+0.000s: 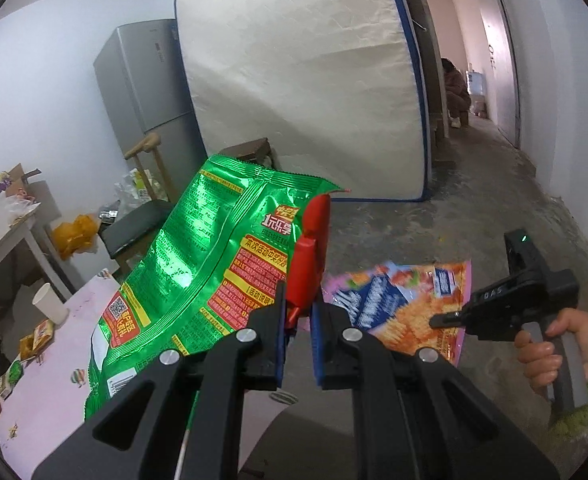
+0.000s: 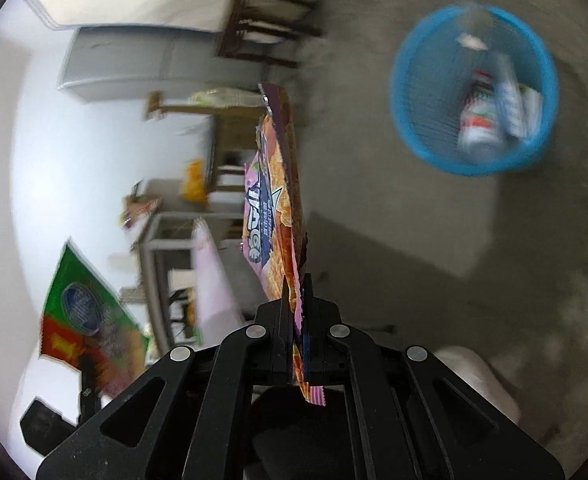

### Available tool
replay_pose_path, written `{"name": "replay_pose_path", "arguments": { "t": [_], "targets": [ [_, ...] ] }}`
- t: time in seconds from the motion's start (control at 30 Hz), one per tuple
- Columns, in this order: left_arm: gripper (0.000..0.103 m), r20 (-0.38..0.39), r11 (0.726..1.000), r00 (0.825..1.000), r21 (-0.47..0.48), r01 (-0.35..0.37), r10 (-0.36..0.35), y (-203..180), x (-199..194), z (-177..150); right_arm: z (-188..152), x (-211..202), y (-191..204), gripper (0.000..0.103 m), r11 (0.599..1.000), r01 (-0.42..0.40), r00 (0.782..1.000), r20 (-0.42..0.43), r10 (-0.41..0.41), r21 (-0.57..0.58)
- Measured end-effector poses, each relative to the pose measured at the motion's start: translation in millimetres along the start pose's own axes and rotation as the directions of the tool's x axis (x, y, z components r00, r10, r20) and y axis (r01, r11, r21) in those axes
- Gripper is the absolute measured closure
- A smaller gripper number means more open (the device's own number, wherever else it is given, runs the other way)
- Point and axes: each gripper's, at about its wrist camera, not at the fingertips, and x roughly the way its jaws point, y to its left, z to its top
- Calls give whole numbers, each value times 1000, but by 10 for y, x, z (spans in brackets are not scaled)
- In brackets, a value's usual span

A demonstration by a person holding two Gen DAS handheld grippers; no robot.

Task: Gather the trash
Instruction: 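Carry the orange bag to the wastebasket and open the right tool, then lower the green chip bag over the wastebasket and open the left tool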

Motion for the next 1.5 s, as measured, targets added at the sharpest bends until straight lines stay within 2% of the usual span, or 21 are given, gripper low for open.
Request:
{"name": "replay_pose_path", "arguments": {
  "t": [0.23, 0.3, 0.5, 0.57, 0.73, 0.77, 0.9, 0.93, 0.97, 1.0, 1.03, 1.1, 1.13, 1.17, 1.2, 1.27, 1.3, 1.4, 1.47, 1.5],
  "targets": [
    [93, -29, 1000, 999, 11, 27, -27, -12, 191, 94, 369, 99, -819, 101, 969, 95, 995, -3, -96, 229],
    [93, -32, 999, 999, 11, 30, -30, -8, 198, 79, 484, 99, -982, 101, 954, 163, 986, -5, -168, 252],
    [93, -41, 999, 999, 18, 31, -31, 21, 229, 57, 784, 72, -1146, 101, 910, 357, 930, 8, -367, 211],
    [93, -43, 999, 999, 18, 32, -31, 11, 238, 55, 880, 110, -1177, 101, 895, 397, 913, 8, -407, 204],
    [93, -50, 999, 998, 20, 36, -35, -8, 253, 46, 1145, 312, -1097, 101, 836, 521, 846, 26, -533, 169],
    [93, -52, 999, 998, 22, 36, -35, -16, 261, 48, 1163, 340, -1070, 101, 825, 545, 831, 34, -555, 151],
    [93, -61, 999, 997, 21, 40, -39, -27, 287, 54, 1247, 463, -950, 101, 739, 672, 732, 110, -672, 42],
    [93, -63, 999, 997, 22, 41, -40, -32, 297, 52, 1252, 510, -910, 100, 696, 718, 690, 133, -711, -1],
    [93, -65, 999, 997, 23, 43, -41, -35, 304, 54, 1258, 547, -884, 98, 667, 745, 663, 149, -734, -30],
    [93, -66, 999, 997, 22, 44, -43, -43, 306, 55, 1246, 592, -841, 93, 610, 788, 613, 181, -769, -79],
    [93, -68, 999, 997, 21, 46, -45, -42, 315, 57, 1231, 607, -814, 87, 572, 814, 580, 204, -788, -103],
    [93, -69, 998, 996, 19, 52, -50, -43, 326, 66, 1175, 580, -753, 75, 517, 844, 536, 264, -802, -143],
    [93, -70, 998, 996, 20, 54, -53, -41, 332, 72, 1152, 551, -736, 56, 510, 847, 531, 281, -799, -149],
    [93, -70, 998, 996, 22, 59, -57, -46, 340, 79, 1110, 498, -722, 47, 512, 845, 533, 302, -790, -153],
    [93, -70, 998, 996, 25, 64, -62, -53, 353, 89, 1066, 413, -708, 44, 530, 833, 550, 328, -768, -156],
    [93, -69, 997, 995, 28, 78, -76, -70, 385, 102, 997, 285, -686, 39, 550, 821, 565, 358, -743, -153],
    [93, -68, 995, 994, 30, 90, -88, -96, 403, 126, 954, 172, -691, 39, 575, 805, 584, 372, -722, -148],
    [93, -58, 992, 991, 46, 121, -118, -181, 456, 200, 901, -74, -693, 38, 626, 774, 604, 416, -680, -100],
    [93, -49, 988, 990, 66, 137, -134, -265, 492, 233, 782, -259, -637, 37, 677, 734, 623, 452, -638, -55],
    [93, -47, 987, 989, 72, 144, -141, -296, 513, 245, 686, -437, -626, 37, 717, 697, 643, 474, -602, -34]
  ]
}}
